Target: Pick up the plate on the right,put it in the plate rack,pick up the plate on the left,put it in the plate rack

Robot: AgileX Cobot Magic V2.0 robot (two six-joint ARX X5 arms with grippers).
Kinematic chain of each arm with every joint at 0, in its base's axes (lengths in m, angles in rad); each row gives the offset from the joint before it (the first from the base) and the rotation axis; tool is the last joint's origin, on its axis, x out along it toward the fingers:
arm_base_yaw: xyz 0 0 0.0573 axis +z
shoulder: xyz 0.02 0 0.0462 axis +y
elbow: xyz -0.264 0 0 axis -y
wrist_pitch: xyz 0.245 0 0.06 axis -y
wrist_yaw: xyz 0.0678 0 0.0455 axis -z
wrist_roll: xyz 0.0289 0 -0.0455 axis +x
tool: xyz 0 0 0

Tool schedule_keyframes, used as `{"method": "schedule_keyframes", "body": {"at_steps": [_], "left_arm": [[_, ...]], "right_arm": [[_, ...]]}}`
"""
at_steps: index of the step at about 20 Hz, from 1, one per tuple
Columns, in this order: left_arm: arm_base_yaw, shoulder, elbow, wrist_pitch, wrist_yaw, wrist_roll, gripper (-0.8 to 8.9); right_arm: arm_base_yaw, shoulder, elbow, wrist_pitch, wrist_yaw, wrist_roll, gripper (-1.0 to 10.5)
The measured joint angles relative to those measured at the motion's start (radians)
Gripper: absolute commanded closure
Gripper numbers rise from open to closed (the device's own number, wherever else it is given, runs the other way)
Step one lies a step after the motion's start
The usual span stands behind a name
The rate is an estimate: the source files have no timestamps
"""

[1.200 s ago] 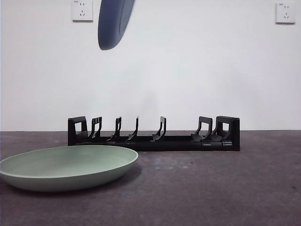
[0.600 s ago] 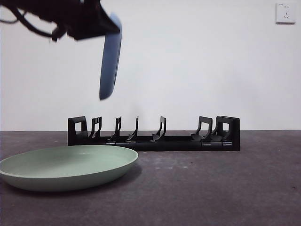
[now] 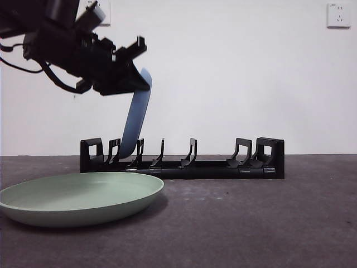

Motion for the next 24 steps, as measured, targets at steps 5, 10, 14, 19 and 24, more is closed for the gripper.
{"method": "schedule_keyframes", "body": {"at_steps": [5,10,14,19,24], "left_arm": [[0.000,0.031,0.003,-0.053,-0.040,0.080,8.22],[-0.007,0.031,0.014,-0.118,-0.087,0.181,8.22],[-0.012,0.030,0.014,-0.129,-0.091,0.207,8.08],[-0.011,0.030,0.019,-0.188,-0.090,0.210,5.91],[-0.012,-0.001,0.065,-0.275,-0.088,0.210,5.91]], "right_arm": [[0.000,0.000,0.000,0.000,0.000,-0.003,6.0],[0.000,0.007,-0.002,0.000,0.000,-0.017,6.0],[0.000,0.018,-0.015,-0.001,0.000,-0.018,6.0],[0.000,0.018,-0.021,-0.001,0.000,-0.021,6.0],[0.000,0.018,-0.021,-0.001,0.000,-0.021,6.0]]}}
